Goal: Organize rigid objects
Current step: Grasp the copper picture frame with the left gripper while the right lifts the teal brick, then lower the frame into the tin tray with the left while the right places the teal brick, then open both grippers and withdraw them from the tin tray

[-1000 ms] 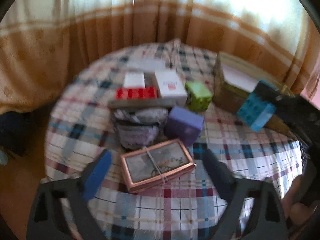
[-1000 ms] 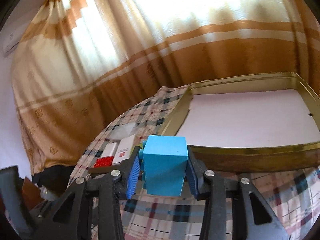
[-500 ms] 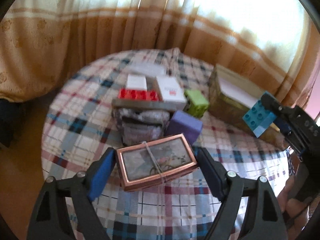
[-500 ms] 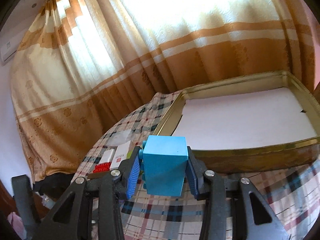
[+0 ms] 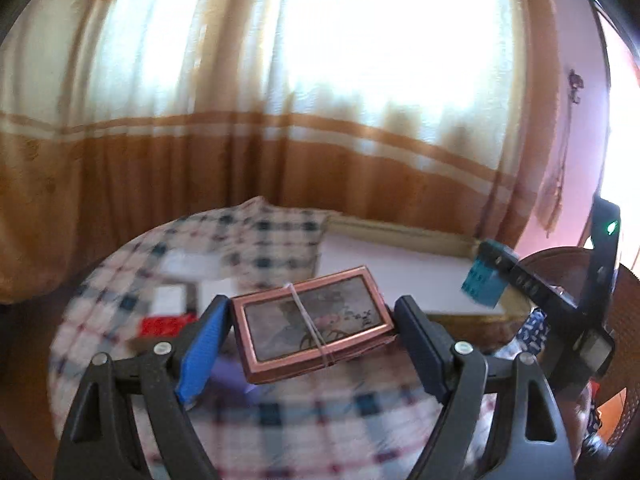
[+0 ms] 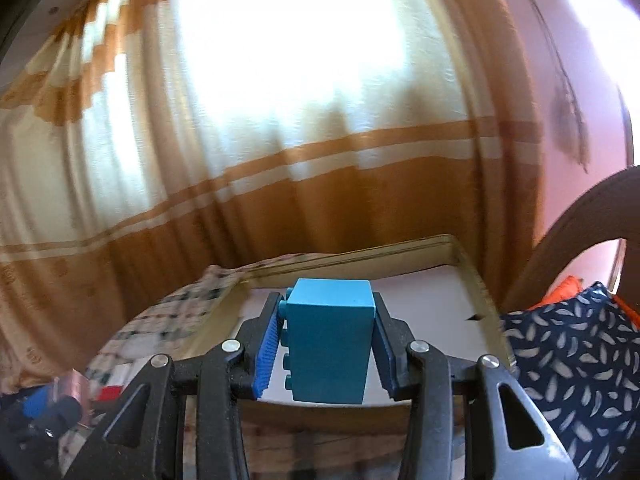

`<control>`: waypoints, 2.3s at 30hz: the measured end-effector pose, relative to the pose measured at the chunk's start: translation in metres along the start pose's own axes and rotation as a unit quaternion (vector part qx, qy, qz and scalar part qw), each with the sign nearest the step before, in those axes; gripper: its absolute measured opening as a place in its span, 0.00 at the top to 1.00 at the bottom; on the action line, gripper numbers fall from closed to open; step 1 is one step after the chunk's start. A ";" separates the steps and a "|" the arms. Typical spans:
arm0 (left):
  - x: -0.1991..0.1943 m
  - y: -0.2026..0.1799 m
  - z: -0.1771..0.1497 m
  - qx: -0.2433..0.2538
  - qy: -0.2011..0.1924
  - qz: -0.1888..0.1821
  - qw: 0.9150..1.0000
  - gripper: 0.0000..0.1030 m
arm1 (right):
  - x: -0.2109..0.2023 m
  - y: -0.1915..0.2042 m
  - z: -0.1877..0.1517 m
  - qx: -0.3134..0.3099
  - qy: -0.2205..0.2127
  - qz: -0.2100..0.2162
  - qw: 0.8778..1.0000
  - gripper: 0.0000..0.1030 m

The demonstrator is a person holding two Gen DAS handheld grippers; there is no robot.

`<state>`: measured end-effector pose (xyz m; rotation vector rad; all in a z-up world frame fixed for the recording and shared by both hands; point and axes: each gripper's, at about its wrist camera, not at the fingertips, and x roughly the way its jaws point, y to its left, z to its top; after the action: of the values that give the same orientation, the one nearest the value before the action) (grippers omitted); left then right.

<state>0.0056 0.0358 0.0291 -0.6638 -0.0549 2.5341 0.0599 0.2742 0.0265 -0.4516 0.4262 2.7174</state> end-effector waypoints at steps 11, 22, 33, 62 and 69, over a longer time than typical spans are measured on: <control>0.081 -0.072 0.014 0.064 0.006 0.015 0.998 0.15 | 0.000 -0.030 -0.001 0.048 -0.015 -0.068 0.996 0.41; 0.072 -0.040 -0.007 0.001 0.022 0.084 0.996 0.00 | -0.010 -0.039 0.002 0.073 -0.040 -0.092 0.992 0.15; 0.052 -0.016 -0.013 -0.057 0.015 0.145 0.988 0.00 | -0.009 -0.033 0.001 0.053 -0.037 -0.103 0.993 0.15; 0.045 -0.036 -0.009 0.003 -0.003 0.164 0.986 0.00 | -0.012 -0.019 0.000 0.034 -0.037 -0.097 0.994 0.14; 0.031 -0.014 -0.011 0.005 -0.006 0.175 0.985 0.00 | -0.015 -0.018 -0.005 0.068 -0.019 -0.066 0.995 0.14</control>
<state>-0.0054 0.0623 0.0082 -0.7056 0.0773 2.8725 0.0814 0.2838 0.0229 -0.3773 0.5470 2.5461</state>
